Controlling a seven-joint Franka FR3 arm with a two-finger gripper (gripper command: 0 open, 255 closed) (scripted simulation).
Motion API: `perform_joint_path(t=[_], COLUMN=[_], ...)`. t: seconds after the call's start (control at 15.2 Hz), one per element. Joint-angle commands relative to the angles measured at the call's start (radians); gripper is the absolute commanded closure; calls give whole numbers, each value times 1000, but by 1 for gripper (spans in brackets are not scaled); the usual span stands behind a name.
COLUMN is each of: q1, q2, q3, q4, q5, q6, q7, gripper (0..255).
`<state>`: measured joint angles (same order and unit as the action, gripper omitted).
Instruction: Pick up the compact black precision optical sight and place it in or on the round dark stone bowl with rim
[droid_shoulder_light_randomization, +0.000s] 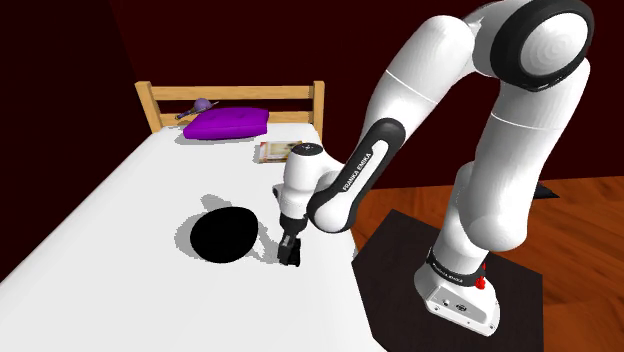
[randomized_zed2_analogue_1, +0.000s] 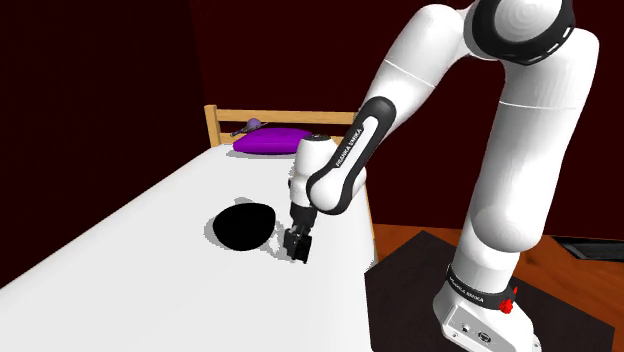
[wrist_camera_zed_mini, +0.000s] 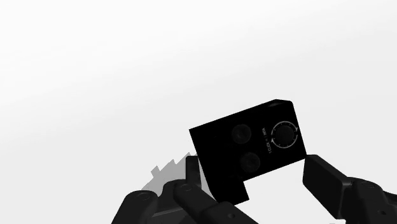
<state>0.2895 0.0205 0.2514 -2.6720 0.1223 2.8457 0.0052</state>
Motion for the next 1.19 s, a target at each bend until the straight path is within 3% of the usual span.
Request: perform_joint_path(t=[0.0, 1.12], q1=[1, 9], q2=[-36, -269], q3=[2, -13], q4=[-3, 50], q5=[15, 52], q6=[-34, -317], q7=[-9, -27], gripper=[255, 255])
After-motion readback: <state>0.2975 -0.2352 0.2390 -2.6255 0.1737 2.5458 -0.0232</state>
